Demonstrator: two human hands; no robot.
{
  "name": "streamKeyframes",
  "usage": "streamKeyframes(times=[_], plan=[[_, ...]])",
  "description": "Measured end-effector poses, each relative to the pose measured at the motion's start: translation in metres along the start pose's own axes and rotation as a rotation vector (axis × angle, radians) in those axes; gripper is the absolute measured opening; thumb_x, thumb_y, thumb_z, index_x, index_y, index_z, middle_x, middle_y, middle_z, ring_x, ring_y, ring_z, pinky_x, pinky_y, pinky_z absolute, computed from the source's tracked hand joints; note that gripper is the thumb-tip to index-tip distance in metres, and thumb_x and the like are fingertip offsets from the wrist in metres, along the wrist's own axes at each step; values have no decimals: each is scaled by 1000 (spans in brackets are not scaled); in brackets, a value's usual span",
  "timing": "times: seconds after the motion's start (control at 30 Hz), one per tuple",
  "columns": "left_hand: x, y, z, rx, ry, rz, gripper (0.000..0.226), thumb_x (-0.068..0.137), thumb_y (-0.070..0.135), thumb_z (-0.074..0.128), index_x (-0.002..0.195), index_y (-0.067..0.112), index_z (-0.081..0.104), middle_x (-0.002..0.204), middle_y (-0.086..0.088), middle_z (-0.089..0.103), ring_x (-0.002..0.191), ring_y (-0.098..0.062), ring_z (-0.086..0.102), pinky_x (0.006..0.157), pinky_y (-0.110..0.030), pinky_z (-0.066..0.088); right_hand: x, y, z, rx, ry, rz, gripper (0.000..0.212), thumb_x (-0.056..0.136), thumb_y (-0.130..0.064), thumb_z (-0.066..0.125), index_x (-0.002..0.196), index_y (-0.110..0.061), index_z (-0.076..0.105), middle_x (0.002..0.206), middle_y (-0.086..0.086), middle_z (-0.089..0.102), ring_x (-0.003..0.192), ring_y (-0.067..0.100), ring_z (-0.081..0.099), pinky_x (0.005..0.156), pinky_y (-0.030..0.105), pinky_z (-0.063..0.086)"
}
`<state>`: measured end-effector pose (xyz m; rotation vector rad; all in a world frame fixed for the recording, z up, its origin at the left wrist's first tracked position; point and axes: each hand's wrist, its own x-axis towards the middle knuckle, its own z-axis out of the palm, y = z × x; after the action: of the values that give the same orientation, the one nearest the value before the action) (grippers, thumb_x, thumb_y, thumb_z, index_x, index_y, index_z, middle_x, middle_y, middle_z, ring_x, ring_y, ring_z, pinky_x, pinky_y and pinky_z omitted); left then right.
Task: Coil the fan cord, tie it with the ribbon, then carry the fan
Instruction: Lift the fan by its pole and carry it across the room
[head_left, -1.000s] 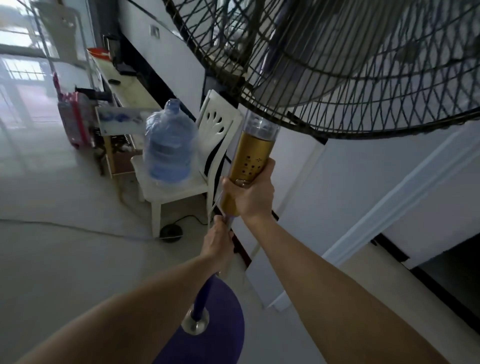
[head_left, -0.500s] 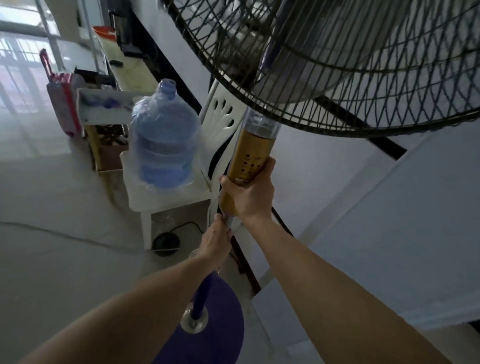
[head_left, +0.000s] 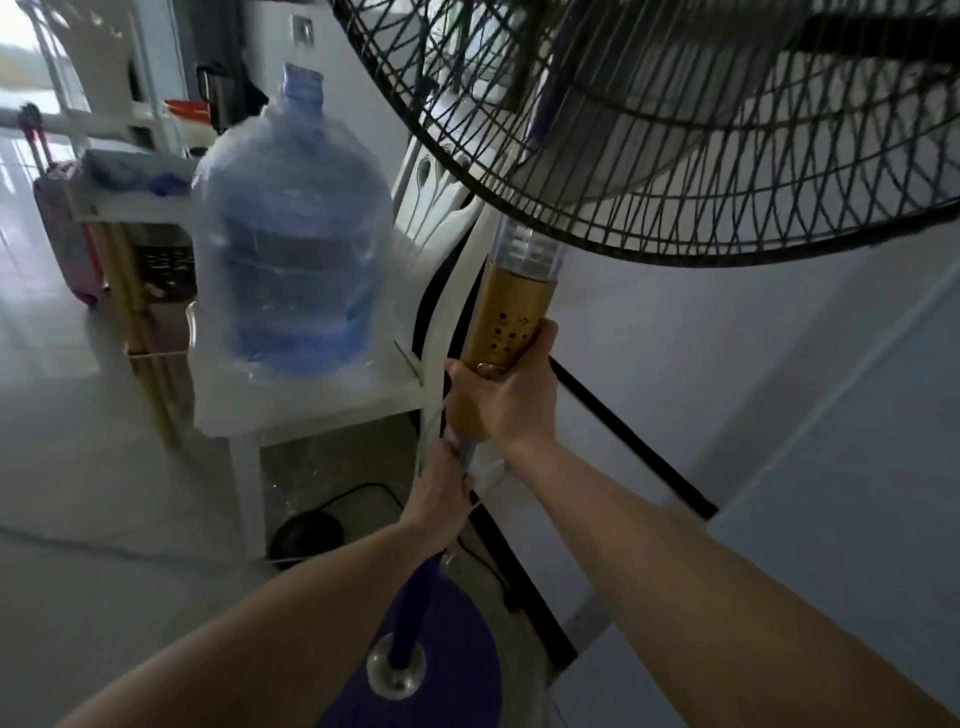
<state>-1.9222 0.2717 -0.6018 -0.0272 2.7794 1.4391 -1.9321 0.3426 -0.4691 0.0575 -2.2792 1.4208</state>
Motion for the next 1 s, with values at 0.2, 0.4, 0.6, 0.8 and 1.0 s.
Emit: streamKeyframes(times=[0.2,0.4,0.6,0.8,1.0], plan=[[18,-28,44,-33,-2,38,43,93,21,44,132,28,25,92,2,53,76,-17,58,64,-39,51,-5,54,6,35,30,-43,81,63,-30,88,122,-23,33,92,-18,55,80,8,59,59,9,43],[28,-26,57,-28,10,77,34,93,20,43,121,28,28,92,-4,58,74,-23,60,64,-44,52,1,67,3,18,49,-74,77,65,-29,87,118,-25,31,100,-7,58,83,13,60,77,35,55],[41,-22,66,-84,23,122,39,93,13,48,128,23,32,104,-5,62,88,-22,62,76,-45,54,11,79,2,47,67,-75,76,65,-28,87,118,-25,32,104,-3,61,90,17,64,81,41,57],[56,-23,62,-75,19,139,49,94,12,49,136,24,26,110,-9,64,93,-26,64,77,-45,55,23,82,12,39,110,-88,77,64,-31,86,118,-31,30,100,-6,60,83,14,62,71,30,52],[60,-35,53,-110,-5,185,50,93,12,46,135,32,25,110,-4,63,94,-21,62,78,-43,55,23,85,28,8,151,-107,76,63,-36,85,111,-37,28,100,-4,63,82,15,63,70,30,53]])
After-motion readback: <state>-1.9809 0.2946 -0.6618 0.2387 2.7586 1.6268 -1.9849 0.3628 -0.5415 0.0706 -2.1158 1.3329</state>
